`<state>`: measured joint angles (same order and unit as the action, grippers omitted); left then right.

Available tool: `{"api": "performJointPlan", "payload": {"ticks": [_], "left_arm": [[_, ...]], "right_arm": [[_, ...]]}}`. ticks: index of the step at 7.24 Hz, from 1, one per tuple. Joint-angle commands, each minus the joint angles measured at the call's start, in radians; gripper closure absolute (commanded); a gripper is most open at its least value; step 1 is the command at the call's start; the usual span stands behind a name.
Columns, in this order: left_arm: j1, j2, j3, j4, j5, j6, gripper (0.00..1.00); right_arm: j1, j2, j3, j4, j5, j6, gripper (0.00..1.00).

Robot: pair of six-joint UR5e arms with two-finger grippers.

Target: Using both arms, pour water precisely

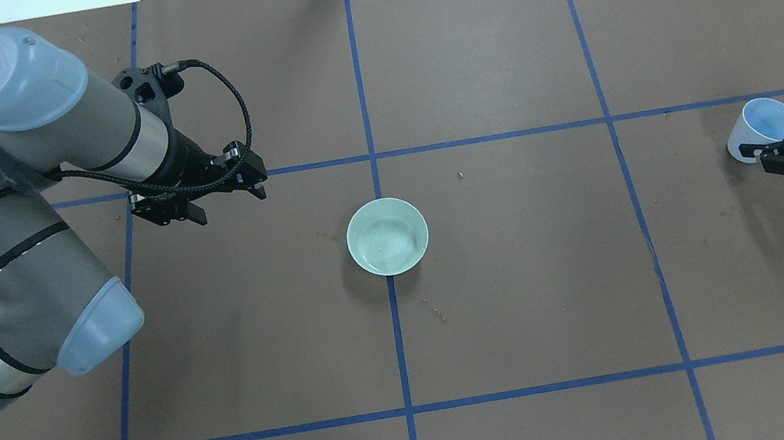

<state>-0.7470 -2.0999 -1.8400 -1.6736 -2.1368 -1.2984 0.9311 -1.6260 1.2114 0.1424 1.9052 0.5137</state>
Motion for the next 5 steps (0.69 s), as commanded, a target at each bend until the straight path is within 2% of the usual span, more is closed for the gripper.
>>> {"api": "performJointPlan", "payload": {"ticks": [1,3,5], "left_arm": [[-0.005,0.000,-0.005,0.000,-0.002,-0.001,0.11],[-0.024,0.001,-0.005,0.000,-0.006,0.001,0.11],[-0.058,0.052,-0.002,0.003,-0.009,0.115,0.11]], "right_arm": [[0.000,0.001,0.074,-0.061,0.006,0.005,0.99],[0.000,0.015,0.308,-0.362,-0.001,0.008,1.00],[-0.052,0.114,0.458,-0.669,-0.035,0.009,1.00]]}}
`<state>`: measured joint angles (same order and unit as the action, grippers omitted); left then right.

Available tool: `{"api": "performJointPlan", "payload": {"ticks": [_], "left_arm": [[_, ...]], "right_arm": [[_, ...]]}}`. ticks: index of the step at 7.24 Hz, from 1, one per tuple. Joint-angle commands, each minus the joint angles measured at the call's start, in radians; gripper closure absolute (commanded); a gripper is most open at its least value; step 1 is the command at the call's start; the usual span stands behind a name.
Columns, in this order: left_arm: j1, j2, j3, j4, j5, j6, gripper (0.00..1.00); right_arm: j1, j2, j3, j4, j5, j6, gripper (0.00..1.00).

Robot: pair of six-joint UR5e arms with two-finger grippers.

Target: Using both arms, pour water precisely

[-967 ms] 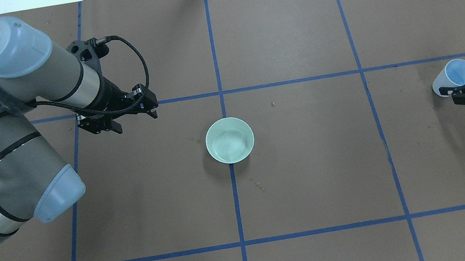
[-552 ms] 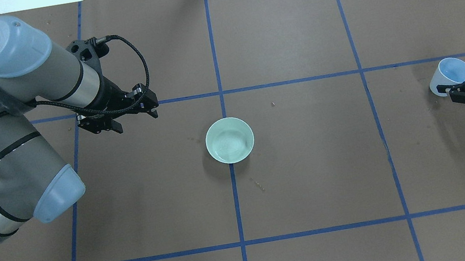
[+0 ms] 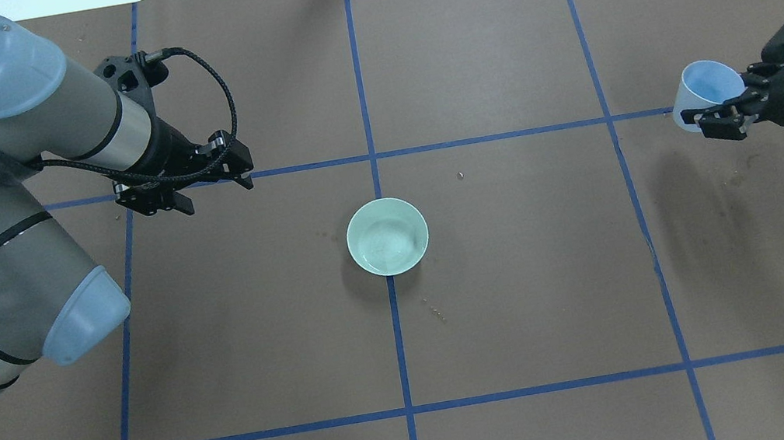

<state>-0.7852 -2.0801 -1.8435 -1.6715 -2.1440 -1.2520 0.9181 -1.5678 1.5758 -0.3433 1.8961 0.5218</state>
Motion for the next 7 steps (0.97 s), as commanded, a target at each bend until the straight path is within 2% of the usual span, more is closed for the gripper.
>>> {"api": "performJointPlan", "payload": {"ticks": [1,3,4,5,7], "left_arm": [[-0.043,0.064,0.001,0.000,-0.004,0.135,0.11],[-0.074,0.077,0.018,0.006,-0.004,0.199,0.11],[-0.086,0.077,0.045,0.004,-0.004,0.226,0.11],[-0.109,0.077,0.059,0.006,-0.005,0.250,0.11],[-0.123,0.077,0.092,0.012,-0.004,0.310,0.11]], "right_arm": [[-0.118,0.104,0.161,-0.341,-0.110,0.001,1.00],[-0.212,0.275,0.281,-0.729,-0.162,0.010,1.00],[-0.293,0.361,0.292,-0.860,-0.249,0.026,1.00],[-0.344,0.456,0.293,-1.022,-0.276,0.036,1.00],[-0.418,0.590,0.282,-1.263,-0.320,0.035,1.00]]}}
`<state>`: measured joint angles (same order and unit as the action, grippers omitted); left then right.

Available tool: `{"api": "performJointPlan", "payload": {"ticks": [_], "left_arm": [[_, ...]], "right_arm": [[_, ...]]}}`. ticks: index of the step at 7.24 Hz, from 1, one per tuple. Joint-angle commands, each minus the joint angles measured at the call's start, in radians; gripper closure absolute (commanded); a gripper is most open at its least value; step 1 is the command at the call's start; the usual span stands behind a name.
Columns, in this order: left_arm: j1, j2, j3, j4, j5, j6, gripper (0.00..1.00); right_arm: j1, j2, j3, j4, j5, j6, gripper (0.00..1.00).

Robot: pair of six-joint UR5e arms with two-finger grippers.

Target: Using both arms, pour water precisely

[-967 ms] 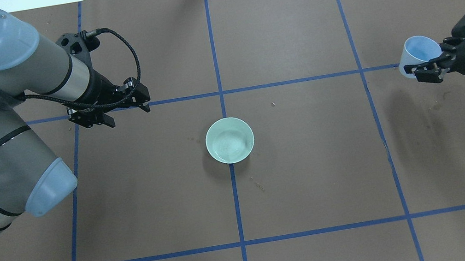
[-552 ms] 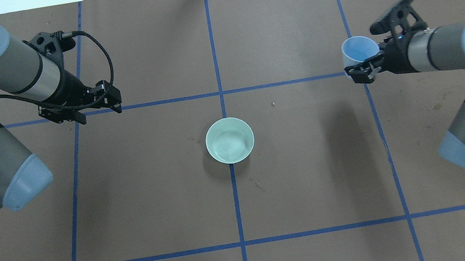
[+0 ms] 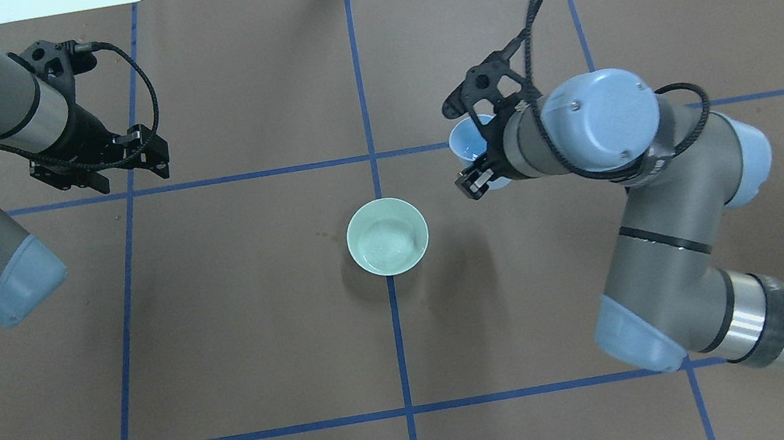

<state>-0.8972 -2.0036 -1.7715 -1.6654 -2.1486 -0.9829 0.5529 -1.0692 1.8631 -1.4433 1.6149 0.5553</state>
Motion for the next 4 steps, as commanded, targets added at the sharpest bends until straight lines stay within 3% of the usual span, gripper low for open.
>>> {"api": "performJointPlan", "payload": {"ticks": [1,3,4], "left_arm": [[-0.025,0.002,0.035,0.012,0.001,0.076,0.11],[-0.042,0.029,0.038,0.010,-0.001,0.118,0.11],[-0.042,0.031,0.040,0.012,-0.001,0.119,0.11]], "right_arm": [[-0.080,0.133,-0.013,-0.236,-0.061,0.000,1.00],[-0.102,0.285,-0.088,-0.453,-0.084,-0.014,1.00],[-0.125,0.299,-0.116,-0.462,-0.099,-0.015,1.00]]}}
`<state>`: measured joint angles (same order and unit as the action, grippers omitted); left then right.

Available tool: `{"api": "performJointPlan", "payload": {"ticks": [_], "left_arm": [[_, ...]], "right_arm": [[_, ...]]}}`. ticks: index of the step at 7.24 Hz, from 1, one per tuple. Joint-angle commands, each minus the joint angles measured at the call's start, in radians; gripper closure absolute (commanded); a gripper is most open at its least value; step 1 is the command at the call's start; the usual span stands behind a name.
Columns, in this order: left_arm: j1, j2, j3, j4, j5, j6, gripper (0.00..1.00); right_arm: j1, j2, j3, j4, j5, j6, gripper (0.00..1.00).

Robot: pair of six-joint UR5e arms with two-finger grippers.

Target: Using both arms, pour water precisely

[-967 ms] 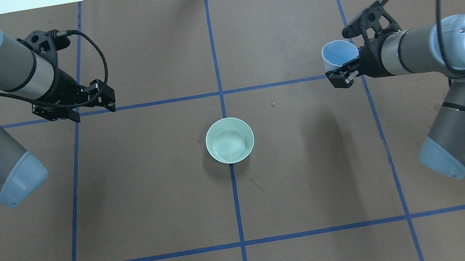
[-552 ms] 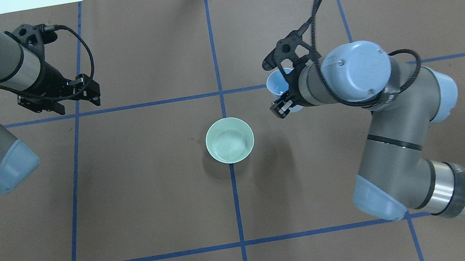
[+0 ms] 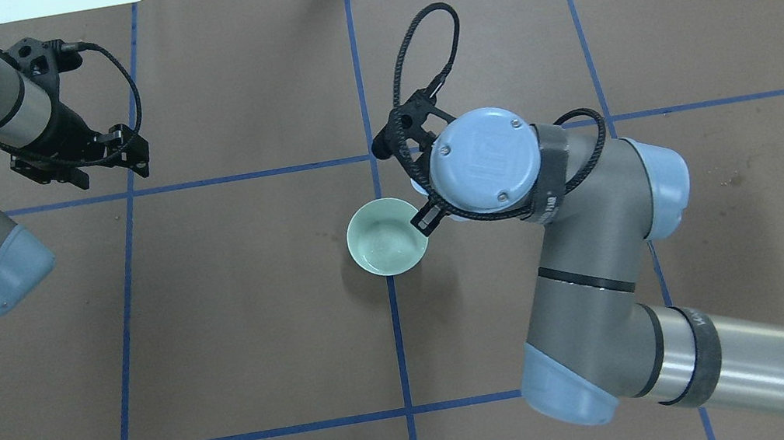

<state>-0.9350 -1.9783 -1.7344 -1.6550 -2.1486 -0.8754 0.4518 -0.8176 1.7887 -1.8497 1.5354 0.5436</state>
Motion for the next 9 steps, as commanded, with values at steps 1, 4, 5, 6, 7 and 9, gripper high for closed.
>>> {"api": "performJointPlan", "payload": {"ticks": [1,4,5,6,7,9], "left_arm": [[-0.007,0.015,0.001,-0.002,-0.001,0.012,0.11],[-0.007,0.016,0.001,-0.002,-0.001,0.013,0.11],[-0.007,0.016,0.001,-0.002,-0.001,0.013,0.12],[-0.007,0.016,0.002,-0.002,-0.001,0.015,0.11],[-0.007,0.016,0.001,-0.002,-0.001,0.015,0.11],[-0.007,0.016,0.001,-0.002,-0.001,0.015,0.11]], "right_arm": [[-0.038,0.087,-0.130,-0.057,-0.024,-0.004,1.00],[-0.068,0.132,-0.147,-0.179,-0.079,-0.101,1.00],[-0.085,0.129,-0.155,-0.193,-0.109,-0.129,1.00],[-0.088,0.139,-0.167,-0.218,-0.121,-0.160,1.00],[-0.091,0.143,-0.169,-0.242,-0.142,-0.184,1.00],[-0.099,0.143,-0.189,-0.244,-0.176,-0.235,1.00]]}}
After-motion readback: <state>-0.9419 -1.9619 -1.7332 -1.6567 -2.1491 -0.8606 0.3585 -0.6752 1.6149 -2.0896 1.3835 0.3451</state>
